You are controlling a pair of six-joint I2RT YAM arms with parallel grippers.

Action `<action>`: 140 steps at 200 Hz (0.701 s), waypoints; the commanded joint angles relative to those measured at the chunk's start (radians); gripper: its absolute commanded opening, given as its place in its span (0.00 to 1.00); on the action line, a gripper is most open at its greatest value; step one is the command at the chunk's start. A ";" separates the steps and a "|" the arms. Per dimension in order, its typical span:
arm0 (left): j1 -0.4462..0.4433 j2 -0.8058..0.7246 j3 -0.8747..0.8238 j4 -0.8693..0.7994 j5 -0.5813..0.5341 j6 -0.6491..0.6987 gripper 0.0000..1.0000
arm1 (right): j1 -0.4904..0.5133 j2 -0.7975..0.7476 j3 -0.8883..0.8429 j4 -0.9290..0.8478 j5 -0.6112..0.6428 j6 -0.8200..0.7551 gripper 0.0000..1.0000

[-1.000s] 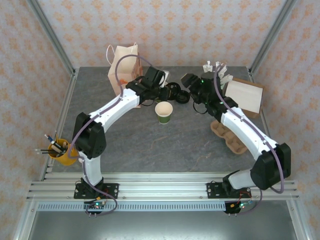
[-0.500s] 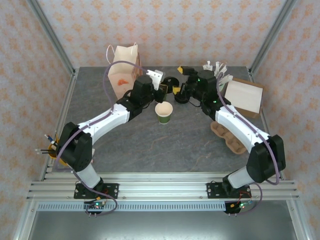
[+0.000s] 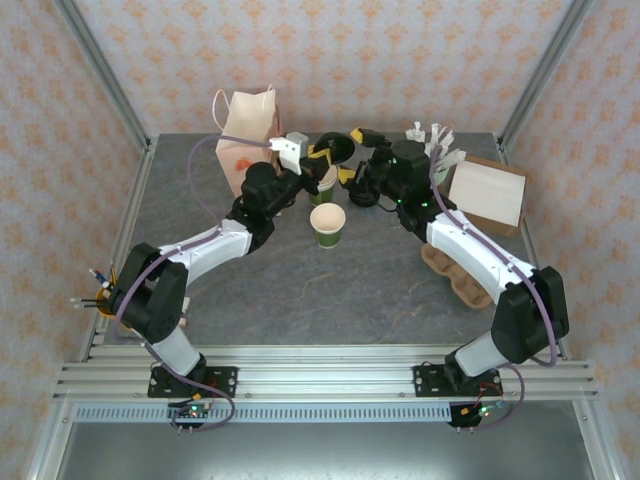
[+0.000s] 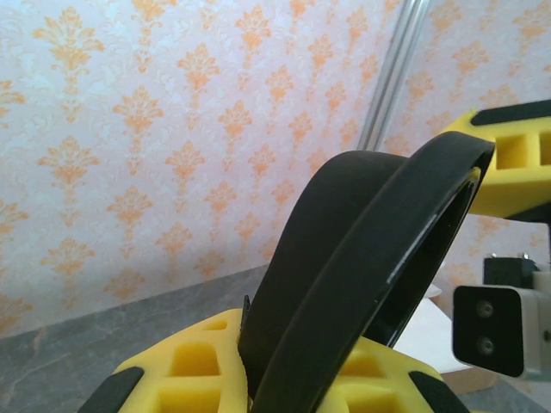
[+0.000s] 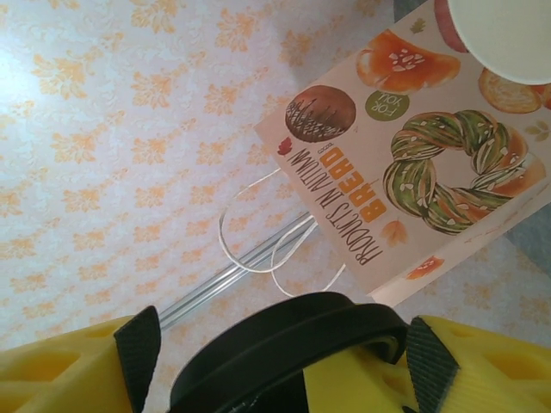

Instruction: Pack the takeout coffee

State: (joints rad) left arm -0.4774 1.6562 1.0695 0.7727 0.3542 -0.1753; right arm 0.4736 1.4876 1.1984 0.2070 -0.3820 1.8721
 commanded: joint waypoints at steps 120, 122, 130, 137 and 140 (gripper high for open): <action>0.000 0.024 0.005 0.110 -0.027 0.187 0.00 | 0.004 -0.057 0.035 0.058 -0.028 0.089 0.76; 0.001 0.026 0.005 0.112 -0.032 0.187 0.00 | 0.004 -0.058 0.035 0.061 -0.028 0.090 0.76; 0.005 0.033 0.006 0.118 -0.047 0.177 0.00 | 0.003 -0.059 0.036 0.069 -0.029 0.087 0.76; 0.012 0.039 0.008 0.126 -0.043 0.166 0.00 | 0.003 -0.061 0.039 0.067 -0.029 0.083 0.78; 0.012 0.040 0.009 0.131 -0.040 0.163 0.00 | 0.003 -0.063 0.039 0.064 -0.029 0.081 0.79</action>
State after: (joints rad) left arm -0.4721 1.6684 1.0649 0.8360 0.3473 -0.0235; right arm 0.4736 1.4624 1.2045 0.2264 -0.4011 1.8717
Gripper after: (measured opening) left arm 0.130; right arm 0.766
